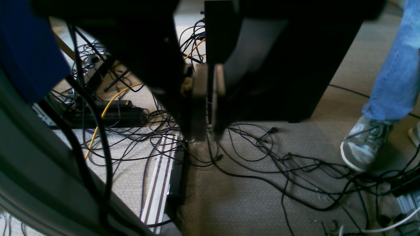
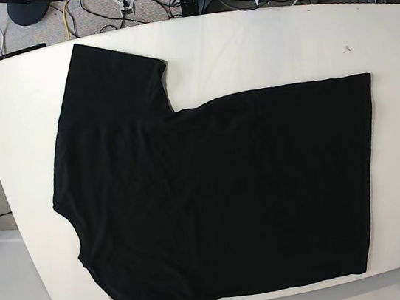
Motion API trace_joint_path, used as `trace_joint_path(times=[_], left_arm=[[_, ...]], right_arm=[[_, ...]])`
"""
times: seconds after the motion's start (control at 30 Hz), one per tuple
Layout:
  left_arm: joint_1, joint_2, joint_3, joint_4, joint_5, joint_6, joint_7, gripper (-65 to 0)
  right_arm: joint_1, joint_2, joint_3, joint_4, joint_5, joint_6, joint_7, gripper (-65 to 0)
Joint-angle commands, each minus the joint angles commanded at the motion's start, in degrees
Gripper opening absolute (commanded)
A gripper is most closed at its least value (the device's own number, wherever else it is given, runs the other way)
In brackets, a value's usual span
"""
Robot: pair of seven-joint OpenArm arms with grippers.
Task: Fold the T-shirt properly
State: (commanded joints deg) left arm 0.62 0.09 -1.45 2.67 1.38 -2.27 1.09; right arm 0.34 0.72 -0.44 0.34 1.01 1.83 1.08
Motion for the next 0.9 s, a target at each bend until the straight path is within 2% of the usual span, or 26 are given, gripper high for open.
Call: trace_joint_path(times=[0.9], left_arm=[[0.1, -0.5, 0.4, 0.1, 0.1, -0.3, -0.6, -59.4]], right_arm=[[-0.5, 0.4, -0.1, -0.3, -0.3, -0.04, -0.4, -64.0]])
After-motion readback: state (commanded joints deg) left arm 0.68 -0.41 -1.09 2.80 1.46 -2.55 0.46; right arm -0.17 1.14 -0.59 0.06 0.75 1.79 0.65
